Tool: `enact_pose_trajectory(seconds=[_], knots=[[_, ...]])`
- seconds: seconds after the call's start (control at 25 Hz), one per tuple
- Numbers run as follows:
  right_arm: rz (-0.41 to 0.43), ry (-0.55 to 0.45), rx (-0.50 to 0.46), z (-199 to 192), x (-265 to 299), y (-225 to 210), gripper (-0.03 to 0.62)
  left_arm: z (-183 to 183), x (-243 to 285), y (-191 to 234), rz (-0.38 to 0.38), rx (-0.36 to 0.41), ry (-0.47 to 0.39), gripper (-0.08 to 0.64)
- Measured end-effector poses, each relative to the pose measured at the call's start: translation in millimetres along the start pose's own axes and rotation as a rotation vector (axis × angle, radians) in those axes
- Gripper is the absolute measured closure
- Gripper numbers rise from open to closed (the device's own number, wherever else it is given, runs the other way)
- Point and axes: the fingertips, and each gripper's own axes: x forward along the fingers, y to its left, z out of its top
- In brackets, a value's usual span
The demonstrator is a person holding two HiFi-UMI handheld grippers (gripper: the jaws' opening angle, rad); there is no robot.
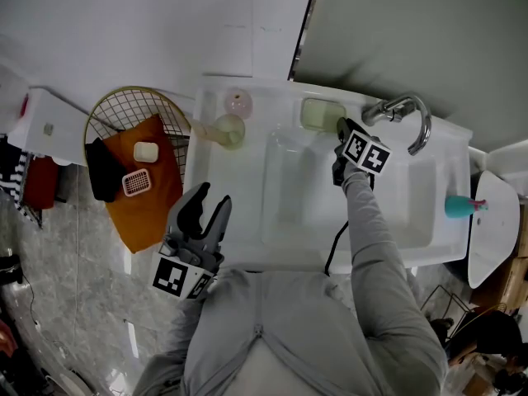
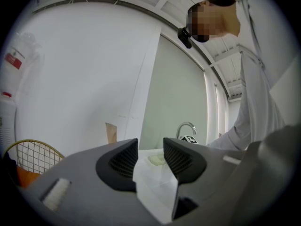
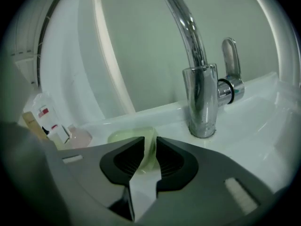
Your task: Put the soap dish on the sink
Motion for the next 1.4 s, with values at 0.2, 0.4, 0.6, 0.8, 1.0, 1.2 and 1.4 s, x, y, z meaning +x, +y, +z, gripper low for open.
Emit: enact_pose_trajectory(seconds=[0.2, 0.4, 0.6, 0.8, 1.0, 1.2, 1.4], knots=[[-0.033, -0.010, -0.092, 1.5, 2.9, 2.7, 0.517, 0.5, -2.5, 2.4, 0.014, -0.002, -0.002, 0.380], [-0.022, -0.053, -0.098, 11.8, 1.0, 8.5, 0.517, 0.2, -4.3, 4.7, 0.021, -0.001, -0.003, 0.380], [-0.007, -0.100, -0.108, 27.6, -10.7, 17.9, 0.517, 0.9, -2.5, 3.9, 0.011, 0.001, -0.006, 0.380], [0.047, -0.148, -0.099, 39.6, -31.6, 34.6, 0.517, 3.0, 2.4, 1.3, -0.010, -0.003, -0.021, 0.380], [0.119, -0.186, -0.093, 41.6, -59.9, 61.1, 0.517, 3.7, 7.5, -1.3, -0.037, -0.006, -0.029, 0.380], [0.188, -0.226, -0.048, 38.2, -94.8, 85.4, 0.517, 4.4, 13.4, -5.6, -0.068, -0.006, -0.035, 0.380], [0.232, -0.232, -0.003, 22.2, -128.6, 98.2, 0.517, 3.8, 17.7, -12.3, -0.094, -0.006, -0.038, 0.380]])
